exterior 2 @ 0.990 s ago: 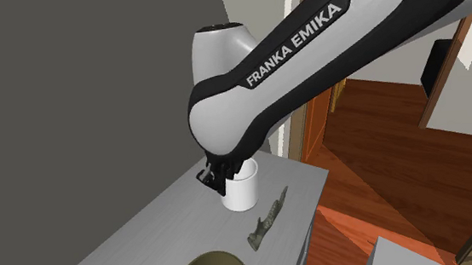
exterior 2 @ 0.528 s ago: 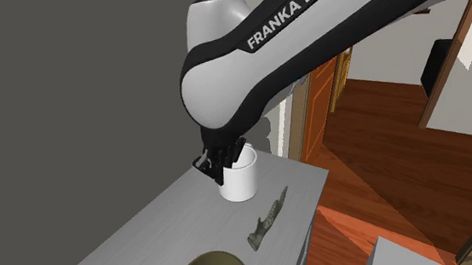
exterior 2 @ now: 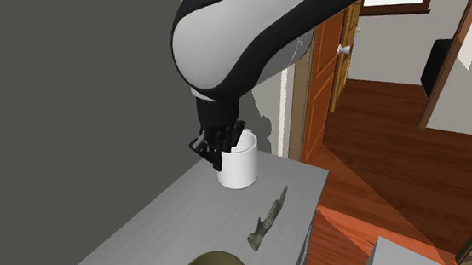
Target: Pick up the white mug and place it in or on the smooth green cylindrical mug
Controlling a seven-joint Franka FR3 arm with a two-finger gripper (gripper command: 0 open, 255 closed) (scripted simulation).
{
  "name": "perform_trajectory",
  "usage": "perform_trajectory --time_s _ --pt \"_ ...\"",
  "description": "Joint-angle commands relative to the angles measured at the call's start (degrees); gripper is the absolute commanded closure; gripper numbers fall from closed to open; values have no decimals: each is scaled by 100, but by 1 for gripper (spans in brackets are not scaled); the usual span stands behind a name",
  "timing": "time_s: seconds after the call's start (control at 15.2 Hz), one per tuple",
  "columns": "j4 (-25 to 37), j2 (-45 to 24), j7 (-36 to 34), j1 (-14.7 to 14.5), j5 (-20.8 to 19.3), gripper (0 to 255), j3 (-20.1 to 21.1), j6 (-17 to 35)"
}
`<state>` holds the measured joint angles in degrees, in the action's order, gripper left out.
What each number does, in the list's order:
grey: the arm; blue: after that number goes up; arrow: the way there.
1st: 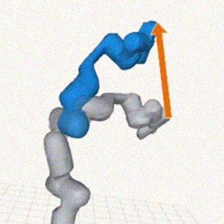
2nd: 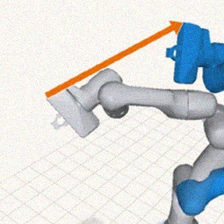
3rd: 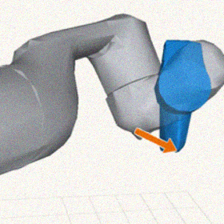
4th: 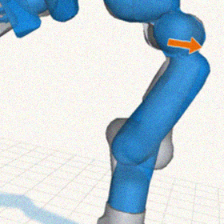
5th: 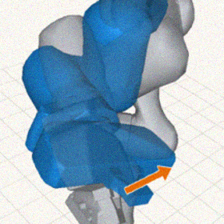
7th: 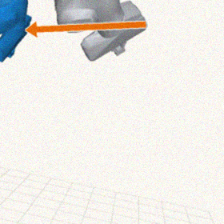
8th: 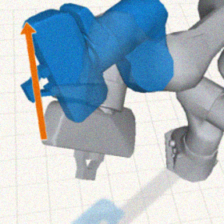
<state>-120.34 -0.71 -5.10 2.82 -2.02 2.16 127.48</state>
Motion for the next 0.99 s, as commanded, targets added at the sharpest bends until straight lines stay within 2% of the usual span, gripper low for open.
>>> perform_trajectory --time_s 0.0,0.92 --pt "96 70 24 7 10 255 -6 -164" --pt "876 340 64 5 40 255 -6 -1214"
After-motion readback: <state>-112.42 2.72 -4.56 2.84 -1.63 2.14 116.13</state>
